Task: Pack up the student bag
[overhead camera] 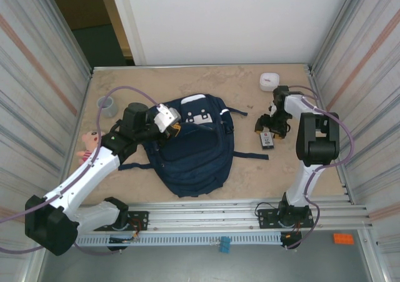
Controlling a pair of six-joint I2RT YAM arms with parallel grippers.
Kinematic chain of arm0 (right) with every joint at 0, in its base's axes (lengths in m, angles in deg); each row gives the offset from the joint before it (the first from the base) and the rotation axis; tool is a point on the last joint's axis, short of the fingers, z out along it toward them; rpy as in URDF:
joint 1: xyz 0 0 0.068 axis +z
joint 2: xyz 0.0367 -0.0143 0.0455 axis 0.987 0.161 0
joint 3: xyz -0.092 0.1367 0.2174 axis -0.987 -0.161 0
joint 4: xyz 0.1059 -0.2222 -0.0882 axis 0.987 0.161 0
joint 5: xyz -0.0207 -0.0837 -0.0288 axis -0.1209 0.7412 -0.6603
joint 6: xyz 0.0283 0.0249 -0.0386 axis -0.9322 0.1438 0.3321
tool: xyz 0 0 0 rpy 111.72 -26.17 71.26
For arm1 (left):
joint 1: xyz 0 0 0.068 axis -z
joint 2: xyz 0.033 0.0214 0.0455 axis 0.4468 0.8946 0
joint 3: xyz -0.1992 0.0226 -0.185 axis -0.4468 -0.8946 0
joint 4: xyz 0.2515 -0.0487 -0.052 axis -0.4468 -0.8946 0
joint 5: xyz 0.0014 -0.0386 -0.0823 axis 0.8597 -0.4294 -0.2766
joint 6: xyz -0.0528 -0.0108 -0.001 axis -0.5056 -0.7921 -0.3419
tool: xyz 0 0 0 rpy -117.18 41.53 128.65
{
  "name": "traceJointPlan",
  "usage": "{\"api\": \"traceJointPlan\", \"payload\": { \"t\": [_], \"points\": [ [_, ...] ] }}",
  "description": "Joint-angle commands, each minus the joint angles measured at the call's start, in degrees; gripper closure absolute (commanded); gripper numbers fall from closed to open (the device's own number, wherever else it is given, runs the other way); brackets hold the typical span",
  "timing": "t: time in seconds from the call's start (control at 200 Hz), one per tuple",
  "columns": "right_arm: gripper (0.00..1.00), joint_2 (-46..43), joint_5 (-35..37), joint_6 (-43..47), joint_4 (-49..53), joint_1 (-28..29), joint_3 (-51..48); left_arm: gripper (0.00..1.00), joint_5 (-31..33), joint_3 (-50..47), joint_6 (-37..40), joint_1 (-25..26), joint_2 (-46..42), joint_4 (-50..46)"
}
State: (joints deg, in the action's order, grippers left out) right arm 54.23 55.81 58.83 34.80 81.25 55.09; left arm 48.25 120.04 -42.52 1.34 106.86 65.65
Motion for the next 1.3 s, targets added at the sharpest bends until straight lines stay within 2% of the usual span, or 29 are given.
{"api": "traceJointPlan", "payload": {
  "t": [0.0,0.1,0.231,0.351,0.466,1.077,1.198,1.293],
  "points": [
    [0.26,-3.5,5.1,5.7,5.8,0.1,1.0,1.00,2.0,0.1,0.3,-0.2,-2.7,0.7],
    [0.25,-7.1,5.9,10.7,7.3,0.4,-0.9,1.00,2.0,0.1,0.5,-0.2,-2.8,0.6],
    [0.25,-10.5,6.1,12.2,5.8,2.5,-2.6,1.00,1.9,0.1,0.4,-0.2,-2.6,0.9],
    [0.25,-7.0,12.9,15.0,7.8,6.4,-1.3,1.00,1.4,0.1,0.3,-0.2,-2.2,1.3],
    [0.24,-2.4,15.9,15.6,9.1,8.1,-0.2,1.00,1.3,0.3,0.3,-0.3,-1.9,1.2],
    [0.27,5.1,10.9,17.4,8.2,5.8,3.6,1.00,1.9,0.6,0.3,-0.1,-2.3,0.7],
    [0.30,6.3,9.3,18.0,8.1,4.9,3.7,1.00,2.1,0.6,0.4,-0.1,-2.3,0.3],
    [0.39,7.6,8.0,18.2,8.0,4.2,3.7,1.00,2.3,0.7,0.4,-0.2,-2.2,0.3]
  ]
}}
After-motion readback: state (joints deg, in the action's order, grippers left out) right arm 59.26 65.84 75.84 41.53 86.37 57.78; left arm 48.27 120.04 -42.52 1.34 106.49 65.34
